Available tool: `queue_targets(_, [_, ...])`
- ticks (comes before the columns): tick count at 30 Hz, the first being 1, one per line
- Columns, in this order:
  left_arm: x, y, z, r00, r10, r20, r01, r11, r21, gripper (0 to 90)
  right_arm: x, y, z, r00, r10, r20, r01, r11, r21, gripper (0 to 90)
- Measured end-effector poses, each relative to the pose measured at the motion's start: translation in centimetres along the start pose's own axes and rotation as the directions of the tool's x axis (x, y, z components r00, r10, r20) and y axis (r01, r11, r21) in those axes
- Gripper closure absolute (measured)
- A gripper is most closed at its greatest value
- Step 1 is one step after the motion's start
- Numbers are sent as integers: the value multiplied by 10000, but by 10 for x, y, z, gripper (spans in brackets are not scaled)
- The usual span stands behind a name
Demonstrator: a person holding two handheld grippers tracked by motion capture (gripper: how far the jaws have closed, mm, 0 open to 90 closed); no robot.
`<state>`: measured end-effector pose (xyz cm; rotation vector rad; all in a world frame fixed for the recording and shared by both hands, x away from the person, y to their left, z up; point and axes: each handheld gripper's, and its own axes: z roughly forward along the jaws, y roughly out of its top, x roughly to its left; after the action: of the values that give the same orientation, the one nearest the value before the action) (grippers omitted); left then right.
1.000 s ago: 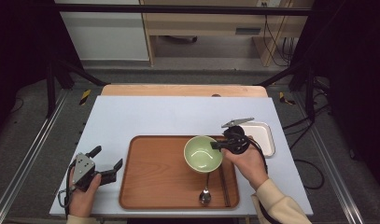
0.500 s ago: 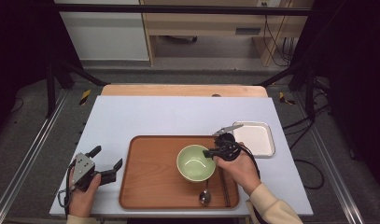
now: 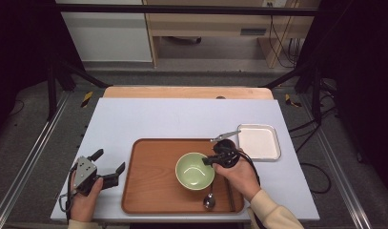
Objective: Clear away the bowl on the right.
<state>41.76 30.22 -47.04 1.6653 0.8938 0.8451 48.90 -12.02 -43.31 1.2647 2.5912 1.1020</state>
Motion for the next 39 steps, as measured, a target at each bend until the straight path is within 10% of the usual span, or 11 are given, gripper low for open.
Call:
queue_targets(24, [0, 0, 1, 10000, 4, 35, -4, 10000, 20, 61, 1, 1, -2, 9982, -460, -396, 459, 9989, -58, 832])
queue_targets(34, [4, -2, 0, 9999, -101, -64, 101, 9999, -8, 61, 1, -14, -19, 9957, -817, -433, 743, 9857, -1512, 558])
queue_targets(39, [4, -2, 1, 9999, -145, -73, 145, 9999, -51, 61, 7, -18, -26, 9901, -1347, 401, 1403, 9650, -2217, 383])
